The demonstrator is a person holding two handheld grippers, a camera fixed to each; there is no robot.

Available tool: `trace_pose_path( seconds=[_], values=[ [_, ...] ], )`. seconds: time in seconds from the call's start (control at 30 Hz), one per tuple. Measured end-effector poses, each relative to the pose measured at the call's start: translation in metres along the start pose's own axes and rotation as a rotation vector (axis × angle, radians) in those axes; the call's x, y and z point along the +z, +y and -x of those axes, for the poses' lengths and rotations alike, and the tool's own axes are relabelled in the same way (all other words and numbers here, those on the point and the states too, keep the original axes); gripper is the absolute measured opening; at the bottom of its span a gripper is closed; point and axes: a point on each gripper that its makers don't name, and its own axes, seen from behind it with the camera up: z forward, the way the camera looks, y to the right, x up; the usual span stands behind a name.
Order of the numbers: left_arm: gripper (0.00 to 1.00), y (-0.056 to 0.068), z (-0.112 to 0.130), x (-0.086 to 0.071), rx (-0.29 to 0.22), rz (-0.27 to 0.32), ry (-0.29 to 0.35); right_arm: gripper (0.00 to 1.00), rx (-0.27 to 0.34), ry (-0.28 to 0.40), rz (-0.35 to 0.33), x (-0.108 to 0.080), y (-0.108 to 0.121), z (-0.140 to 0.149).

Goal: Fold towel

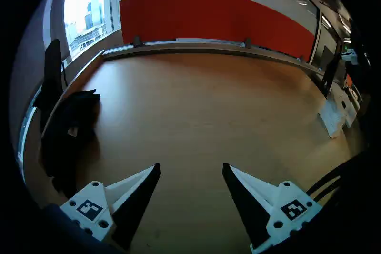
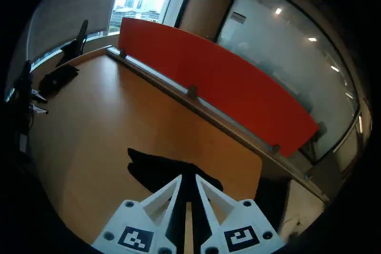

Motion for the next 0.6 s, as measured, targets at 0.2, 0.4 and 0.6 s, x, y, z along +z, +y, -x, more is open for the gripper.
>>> trace_pose_path(
  seconds=[0.2, 0.4, 0.6],
  values=[
    [0.97, 0.003, -0.002, 0.001, 0.003, -0.001, 0.0, 0.05, 0.001, -0.011, 0.02, -0.004, 0.018, 0.004],
    [0.97, 0.006, -0.004, 0.001, 0.008, -0.002, -0.001, 0.05, 0.003, -0.017, 0.03, -0.008, 0.027, 0.008],
    [0.97, 0.011, -0.005, 0.002, 0.01, 0.0, -0.001, 0.05, 0.011, -0.022, 0.035, -0.014, 0.032, 0.014]
  ],
)
